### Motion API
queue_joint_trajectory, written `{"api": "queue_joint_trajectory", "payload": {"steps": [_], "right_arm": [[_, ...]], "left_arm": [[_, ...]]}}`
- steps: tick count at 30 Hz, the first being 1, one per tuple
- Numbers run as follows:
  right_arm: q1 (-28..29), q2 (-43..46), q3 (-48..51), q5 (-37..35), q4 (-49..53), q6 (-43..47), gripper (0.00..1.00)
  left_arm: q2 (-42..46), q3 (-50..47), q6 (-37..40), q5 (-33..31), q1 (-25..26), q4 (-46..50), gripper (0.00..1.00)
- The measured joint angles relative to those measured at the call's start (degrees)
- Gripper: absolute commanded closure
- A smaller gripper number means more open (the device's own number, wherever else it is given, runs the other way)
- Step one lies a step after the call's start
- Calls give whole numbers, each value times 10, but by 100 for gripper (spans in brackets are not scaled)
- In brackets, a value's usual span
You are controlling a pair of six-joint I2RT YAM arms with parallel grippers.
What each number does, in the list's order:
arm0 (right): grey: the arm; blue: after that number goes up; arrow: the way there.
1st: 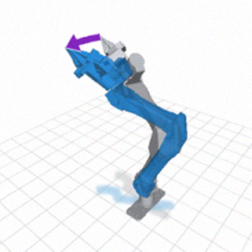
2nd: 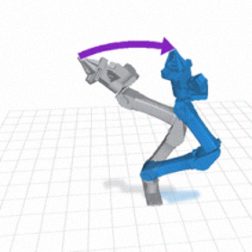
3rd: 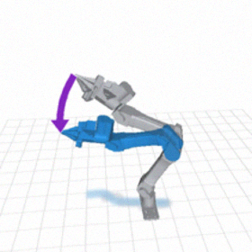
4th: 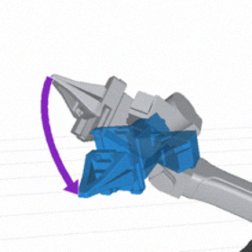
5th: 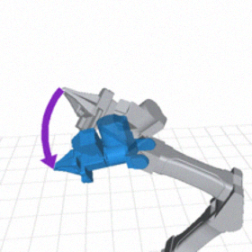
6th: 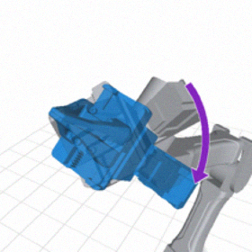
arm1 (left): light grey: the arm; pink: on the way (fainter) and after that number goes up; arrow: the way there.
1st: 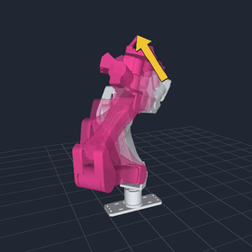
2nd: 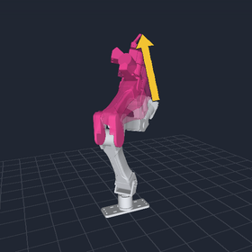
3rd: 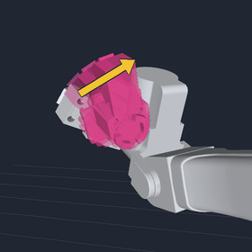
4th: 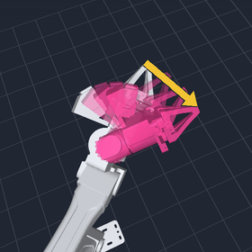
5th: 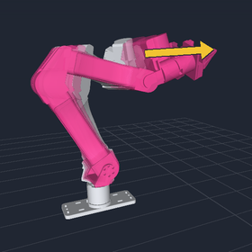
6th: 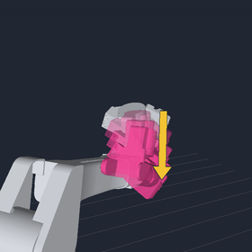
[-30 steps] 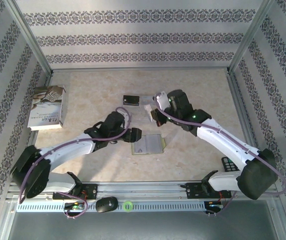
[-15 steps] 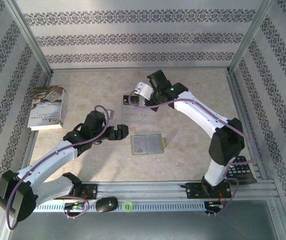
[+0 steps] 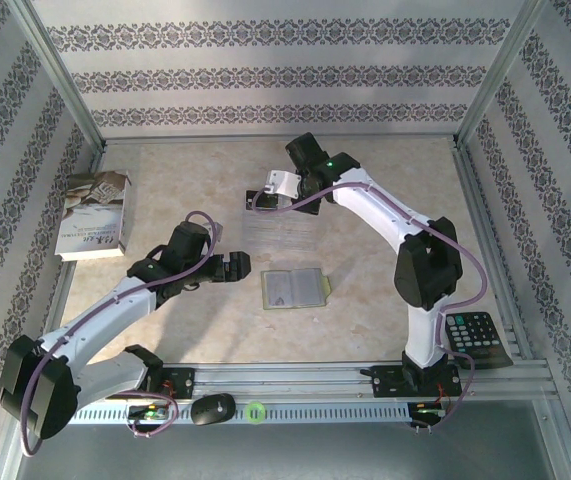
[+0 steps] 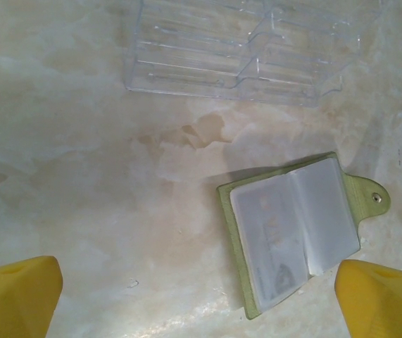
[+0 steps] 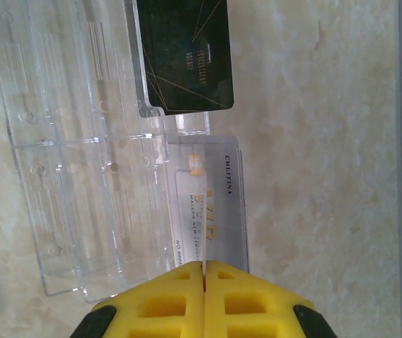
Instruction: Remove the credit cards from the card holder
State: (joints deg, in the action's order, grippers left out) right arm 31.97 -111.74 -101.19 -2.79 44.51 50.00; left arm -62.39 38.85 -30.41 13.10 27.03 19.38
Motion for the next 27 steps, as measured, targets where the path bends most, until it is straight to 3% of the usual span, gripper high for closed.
{"api": "queue_joint_trajectory", "payload": {"steps": [16, 18, 22, 27], "right_arm": [[-4, -30, -19, 3, 6, 45, 100], [-4, -30, -19, 2, 7, 44, 87], [-4, -29, -2, -1, -22, 39, 70], [-3, -14, 50, -11, -94, 20, 65]], "left_arm": [[-25, 0, 0, 0, -6, 0, 1], [-26, 0, 0, 0, -6, 0, 1], [-26, 0, 0, 1, -8, 0, 1], [-19, -5, -1, 2, -9, -4, 1]]}}
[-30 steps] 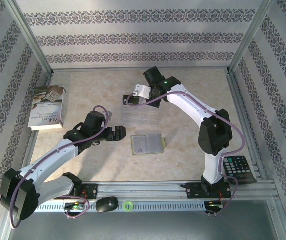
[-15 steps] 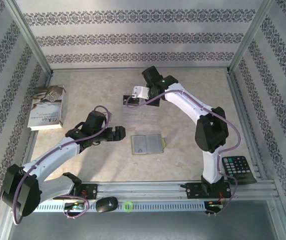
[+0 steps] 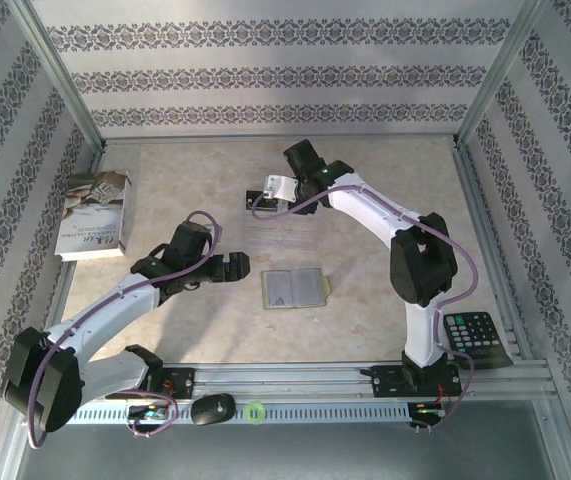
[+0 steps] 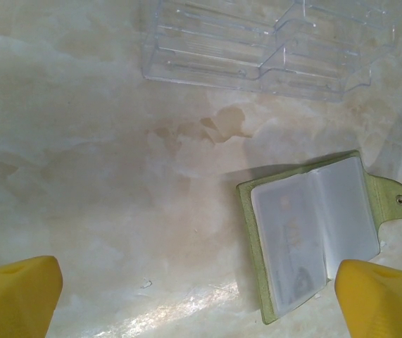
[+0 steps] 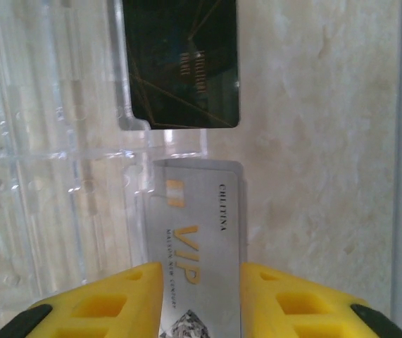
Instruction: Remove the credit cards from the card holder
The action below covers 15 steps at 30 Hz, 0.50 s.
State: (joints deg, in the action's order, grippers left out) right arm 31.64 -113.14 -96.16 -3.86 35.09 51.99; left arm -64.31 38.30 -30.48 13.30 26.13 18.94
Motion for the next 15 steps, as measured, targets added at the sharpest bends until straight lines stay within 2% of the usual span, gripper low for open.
{"api": "queue_joint_trajectory", "payload": {"steps": [6, 11, 15], "right_arm": [[15, 89, 69, -2, -102, -89, 59], [51, 186, 132, 43, -173, -267, 59], [88, 207, 188, 59, -190, -427, 58]], "left_arm": [[54, -31, -13, -11, 0, -13, 1], [104, -64, -31, -15, -13, -36, 1], [123, -88, -50, 4, -40, -71, 1]]}}
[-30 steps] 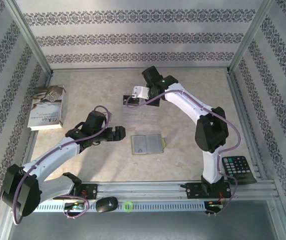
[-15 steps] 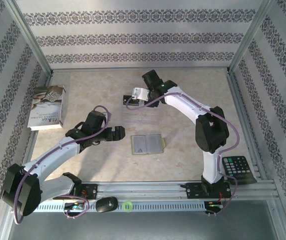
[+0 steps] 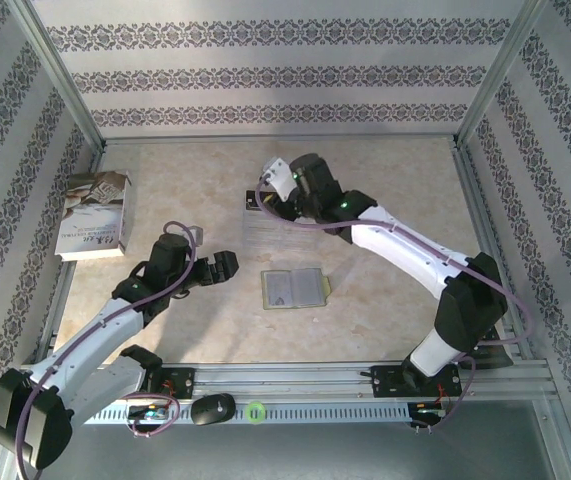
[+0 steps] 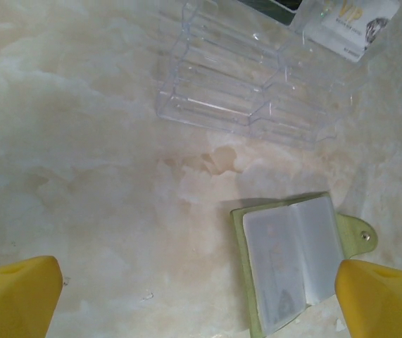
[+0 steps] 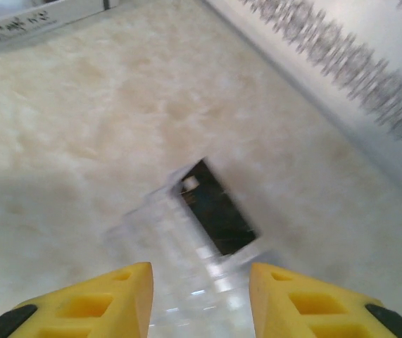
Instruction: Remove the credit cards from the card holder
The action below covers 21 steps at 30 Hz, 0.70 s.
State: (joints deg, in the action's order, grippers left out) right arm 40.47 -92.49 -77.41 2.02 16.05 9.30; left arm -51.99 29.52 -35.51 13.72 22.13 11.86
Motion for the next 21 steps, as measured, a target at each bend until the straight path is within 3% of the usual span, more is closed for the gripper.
{"api": "queue_joint_trajectory", "payload": {"steps": [8, 15, 21], "right_arm": [[101, -50, 92, -21, 73, -182, 58], [181, -114, 92, -63, 127, -215, 57], [193, -135, 91, -89, 148, -216, 61]], "left_arm": [[3, -51, -23, 61, -31, -43, 0], [3, -52, -23, 68, -31, -50, 1], [2, -59, -23, 70, -31, -57, 1]]}}
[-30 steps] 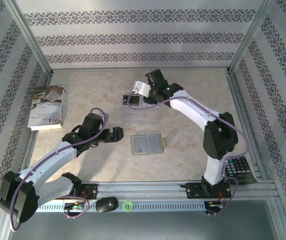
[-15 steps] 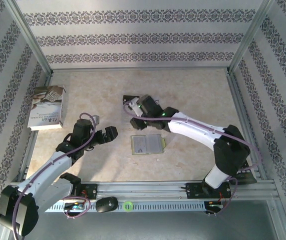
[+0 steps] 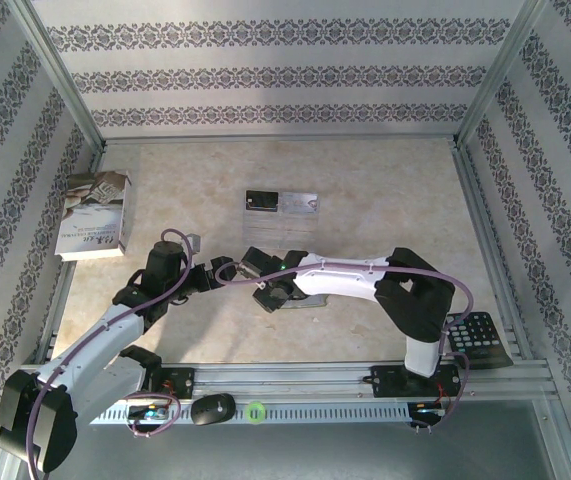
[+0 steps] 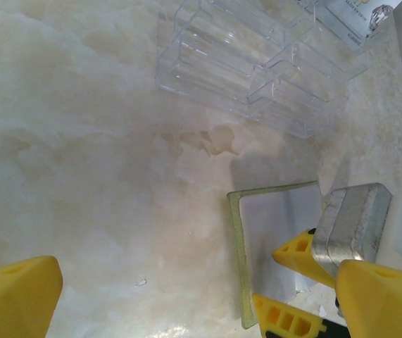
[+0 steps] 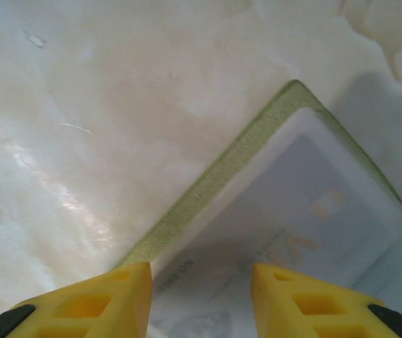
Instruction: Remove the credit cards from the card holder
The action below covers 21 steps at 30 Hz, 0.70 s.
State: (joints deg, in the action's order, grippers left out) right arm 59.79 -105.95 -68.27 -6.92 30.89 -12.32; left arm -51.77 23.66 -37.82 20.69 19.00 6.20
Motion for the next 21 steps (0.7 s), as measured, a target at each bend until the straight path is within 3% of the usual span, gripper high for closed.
{"api": "queue_joint_trajectory", "payload": {"steps": [5, 11, 14, 17, 19, 21], "right_arm": [[0, -16, 0, -7, -1, 1, 78], [0, -21, 3, -6, -20, 3, 100], [-3, -12, 19, -3, -45, 5, 100], [-10, 7, 46, 8, -75, 6, 100], [-12, 22, 60, 10, -83, 6, 77], [-13, 36, 65, 10, -84, 8, 68]], "left_arm": [[-17, -1, 0, 10, 0, -16, 3], [-26, -1, 0, 33, 0, -33, 26], [-36, -4, -2, 35, 3, -45, 32], [-48, -7, -2, 35, 11, -54, 27], [-49, -11, -6, 34, 14, -57, 15], [-46, -14, -7, 29, 16, -57, 6]]}}
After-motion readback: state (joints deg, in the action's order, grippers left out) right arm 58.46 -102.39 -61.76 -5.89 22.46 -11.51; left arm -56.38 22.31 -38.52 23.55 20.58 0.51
